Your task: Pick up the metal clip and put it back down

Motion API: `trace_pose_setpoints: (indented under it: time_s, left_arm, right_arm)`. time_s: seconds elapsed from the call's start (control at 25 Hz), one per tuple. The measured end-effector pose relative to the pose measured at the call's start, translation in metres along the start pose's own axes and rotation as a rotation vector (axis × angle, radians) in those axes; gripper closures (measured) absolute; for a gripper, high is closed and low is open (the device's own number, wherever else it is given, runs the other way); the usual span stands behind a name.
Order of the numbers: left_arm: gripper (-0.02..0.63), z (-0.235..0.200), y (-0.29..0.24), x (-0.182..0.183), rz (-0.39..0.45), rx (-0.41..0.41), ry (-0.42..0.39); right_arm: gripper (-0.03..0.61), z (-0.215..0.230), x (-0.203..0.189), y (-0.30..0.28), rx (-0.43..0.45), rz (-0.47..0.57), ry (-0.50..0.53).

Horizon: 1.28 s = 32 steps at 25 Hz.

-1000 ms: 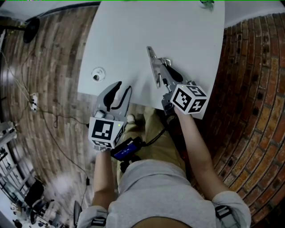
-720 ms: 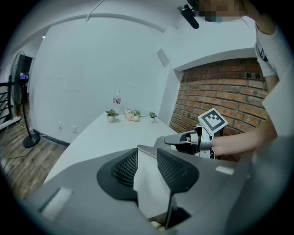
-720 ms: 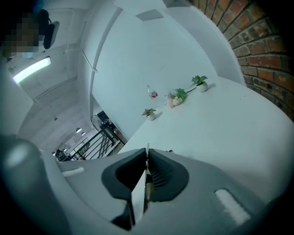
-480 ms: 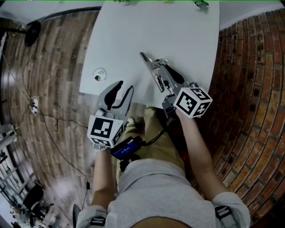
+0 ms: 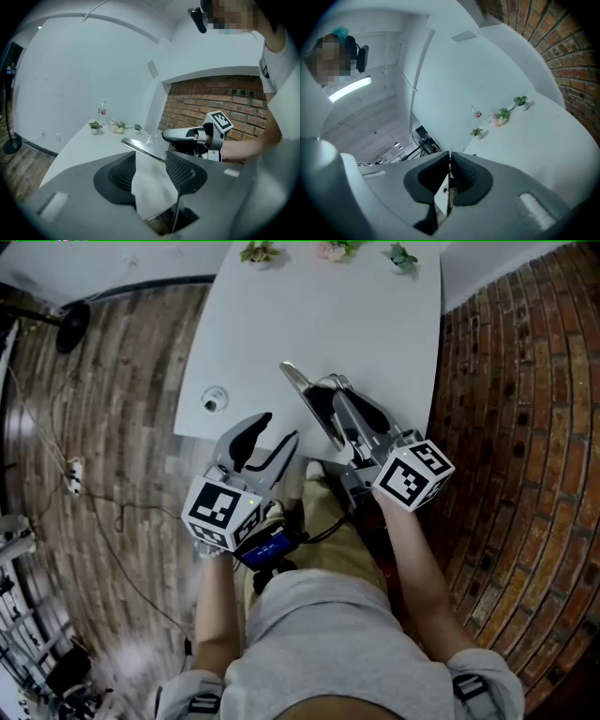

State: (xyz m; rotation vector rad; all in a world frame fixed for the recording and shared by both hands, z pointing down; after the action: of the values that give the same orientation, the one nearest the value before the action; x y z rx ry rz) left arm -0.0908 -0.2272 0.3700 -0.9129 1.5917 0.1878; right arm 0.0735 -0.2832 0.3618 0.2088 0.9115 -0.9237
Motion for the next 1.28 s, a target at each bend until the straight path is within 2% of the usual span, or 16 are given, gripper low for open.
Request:
trace_pose_setpoints:
  time_s: [0.2, 0.4, 0.6, 1.0, 1.12, 1.28]
  left_arm:
    - [0.4, 0.022, 0.01, 0.011, 0.033, -0.104, 0.033]
    - [0.391, 0.032, 0.025, 0.027, 0.076, -0.161, 0.07]
    - [0.377, 0.043, 0.043, 0.044, 0.135, -0.204, 0.095]
    - [0.374, 0.063, 0.057, 0.064, 0.183, -0.228, 0.02]
    - [0.376, 0.065, 0.06, 0.068, 0.182, -0.219, -0.009]
    - [0.374, 0.065, 0.061, 0.066, 0.168, -0.201, -0.032]
  right_arm:
    - [0.561, -0.035, 0.008, 0.023, 0.056, 0.051, 0.01]
    - [0.561, -0.061, 0.021, 0.04, 0.121, 0.122, -0.025]
    - [0.561, -0.086, 0.032, 0.052, 0.204, 0.173, -0.018]
    - [0.561, -0.123, 0.035, 0.063, 0.325, 0.177, 0.064]
    - [0.561, -0.128, 0.034, 0.065, 0.321, 0.168, 0.106]
    - [0.56, -0.137, 0.034, 0.066, 0.289, 0.138, 0.244]
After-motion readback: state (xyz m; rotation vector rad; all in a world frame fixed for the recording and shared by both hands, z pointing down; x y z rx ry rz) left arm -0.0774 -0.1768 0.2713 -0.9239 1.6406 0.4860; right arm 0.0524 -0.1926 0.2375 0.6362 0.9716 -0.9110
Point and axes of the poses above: the fingertips, and each gripper's own axes: y backward along the fingers, z to its right, x out of its top, the point moved 6 cm from there along y, backward along the fingers, and after that the axes turned 5 degrees about -z, right-handed, at the moved point
